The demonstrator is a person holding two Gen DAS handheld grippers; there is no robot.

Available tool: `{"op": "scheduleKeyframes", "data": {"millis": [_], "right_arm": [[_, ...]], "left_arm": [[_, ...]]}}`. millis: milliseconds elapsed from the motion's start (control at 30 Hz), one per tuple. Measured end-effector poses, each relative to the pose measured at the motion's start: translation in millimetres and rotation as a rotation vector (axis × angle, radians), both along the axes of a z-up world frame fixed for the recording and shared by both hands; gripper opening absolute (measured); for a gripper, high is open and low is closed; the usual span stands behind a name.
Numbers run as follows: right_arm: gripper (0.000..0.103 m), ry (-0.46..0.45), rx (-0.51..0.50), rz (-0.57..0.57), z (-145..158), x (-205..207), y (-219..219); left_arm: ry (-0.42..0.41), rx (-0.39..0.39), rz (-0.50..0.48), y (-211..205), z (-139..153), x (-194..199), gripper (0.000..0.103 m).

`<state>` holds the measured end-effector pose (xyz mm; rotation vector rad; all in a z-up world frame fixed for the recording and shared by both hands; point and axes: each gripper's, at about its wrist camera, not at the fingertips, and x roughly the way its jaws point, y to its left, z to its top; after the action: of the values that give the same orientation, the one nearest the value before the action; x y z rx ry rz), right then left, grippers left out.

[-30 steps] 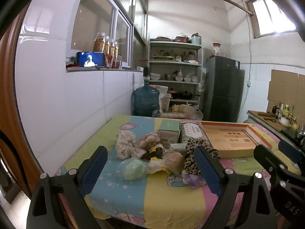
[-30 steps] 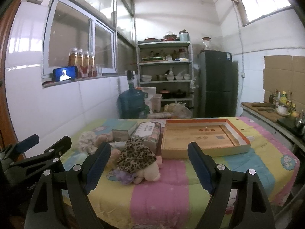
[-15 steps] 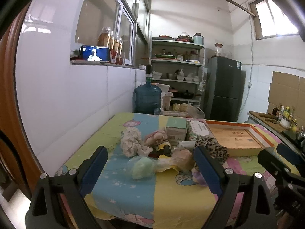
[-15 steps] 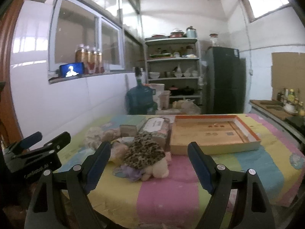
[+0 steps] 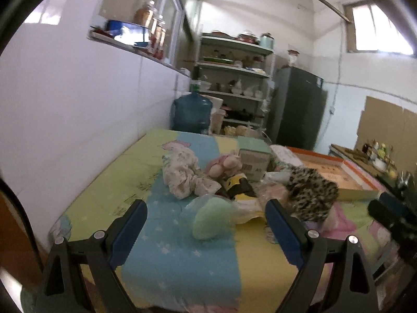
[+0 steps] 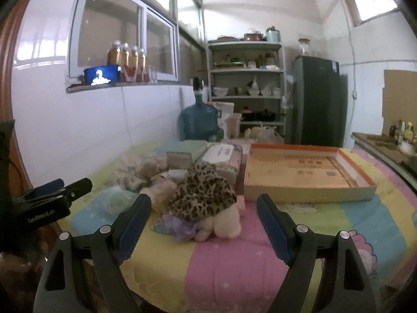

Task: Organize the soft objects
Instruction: 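Grasp the bagged green ball with the left tool while the right tool grasps the leopard-print plush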

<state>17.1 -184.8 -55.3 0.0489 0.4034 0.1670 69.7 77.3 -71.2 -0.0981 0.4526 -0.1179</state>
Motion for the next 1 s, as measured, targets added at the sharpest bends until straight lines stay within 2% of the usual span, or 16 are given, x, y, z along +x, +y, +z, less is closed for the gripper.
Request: {"op": "scheduleKeyframes", "data": {"millis": [100,233,333,433,533,600,767,800,900,933,1000], "right_arm": [[0.084,0.019,0.019,0.007,-5,9,-4],[0.084,0.033,0.025,0.005,-10,21,-5],[0.084,0.044,0.016,-0.001,-14,32,-5],[0.084,0.067,0.002,-0.009,-16,43,-4],[0.084,0.08,-0.008,-0.011,-17,54,-5],[0.084,0.083,-0.016,-0.008,-18,59,-6],[0.083,0.114,-0.043,0.004,-21,77,-9],[0.08,0.127,-0.048,0.013,-22,81,-10],[0.054,0.163,-0.049,0.03,-27,92,-11],[0.049,0.173,-0.045,0.038,-29,95,-11],[0.046,0.192,-0.039,0.062,-32,101,-11]], "left_arm": [[0.012,0.015,-0.052,7,-11,20,0.088],[0.038,0.047,-0.181,2,-23,41,0.088],[0.057,0.122,-0.199,-8,-35,51,0.088],[0.081,0.147,-0.202,-16,-44,58,0.084],[0.1,0.131,-0.216,-20,-50,63,0.072],[0.108,0.146,-0.213,-22,-54,63,0.06],[0.094,0.119,-0.203,-22,-59,59,0.05],[0.094,0.105,-0.199,-20,-59,57,0.049],[0.096,0.071,-0.178,-14,-60,53,0.047],[0.098,0.058,-0.171,-12,-60,53,0.047],[0.1,0.036,-0.165,-8,-60,51,0.047]]}}
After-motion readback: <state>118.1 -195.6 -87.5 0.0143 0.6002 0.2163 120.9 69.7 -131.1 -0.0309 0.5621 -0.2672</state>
